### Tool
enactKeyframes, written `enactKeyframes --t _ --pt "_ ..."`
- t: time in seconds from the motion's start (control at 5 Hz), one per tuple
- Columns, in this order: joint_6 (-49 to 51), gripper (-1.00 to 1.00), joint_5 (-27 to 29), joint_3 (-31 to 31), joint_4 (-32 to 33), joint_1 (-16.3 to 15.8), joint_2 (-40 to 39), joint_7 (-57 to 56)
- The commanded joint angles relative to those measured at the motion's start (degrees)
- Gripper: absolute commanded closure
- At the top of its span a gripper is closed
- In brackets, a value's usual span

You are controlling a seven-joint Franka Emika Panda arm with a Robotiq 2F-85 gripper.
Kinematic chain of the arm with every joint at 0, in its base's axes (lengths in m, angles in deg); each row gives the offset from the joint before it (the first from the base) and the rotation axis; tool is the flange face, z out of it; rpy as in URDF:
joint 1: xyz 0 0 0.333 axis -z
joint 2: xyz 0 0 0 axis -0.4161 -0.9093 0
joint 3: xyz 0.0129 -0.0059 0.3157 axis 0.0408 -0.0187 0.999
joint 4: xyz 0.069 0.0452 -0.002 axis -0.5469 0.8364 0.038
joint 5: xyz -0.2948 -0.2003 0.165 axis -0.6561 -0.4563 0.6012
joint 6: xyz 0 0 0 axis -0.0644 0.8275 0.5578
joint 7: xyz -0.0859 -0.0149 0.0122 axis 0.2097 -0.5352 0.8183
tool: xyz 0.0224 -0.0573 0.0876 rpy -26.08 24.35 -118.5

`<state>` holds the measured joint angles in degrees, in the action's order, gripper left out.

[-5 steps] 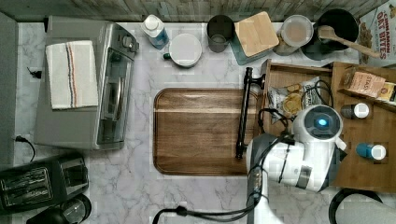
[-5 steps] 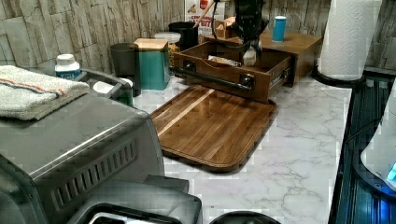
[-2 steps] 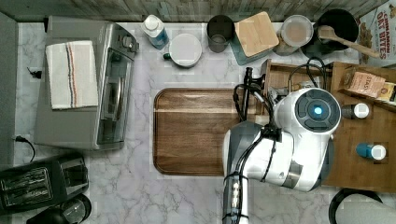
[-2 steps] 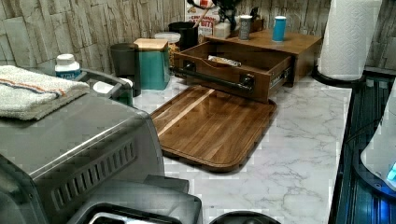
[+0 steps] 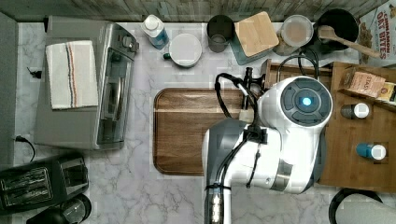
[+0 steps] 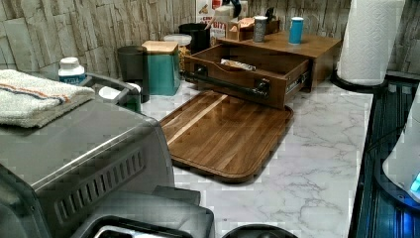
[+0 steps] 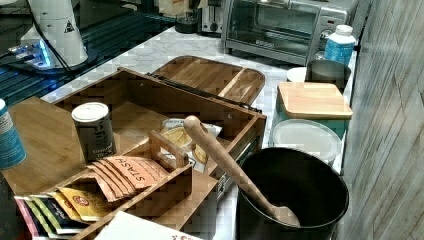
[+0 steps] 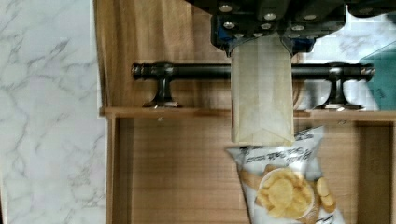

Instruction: Pick up the butter.

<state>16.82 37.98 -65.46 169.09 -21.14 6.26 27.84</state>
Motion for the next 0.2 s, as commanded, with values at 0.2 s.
enactKeyframes --t 0.2 --pt "-1.16 1.00 0.53 6.60 -10.68 -4.97 0.09 9.66"
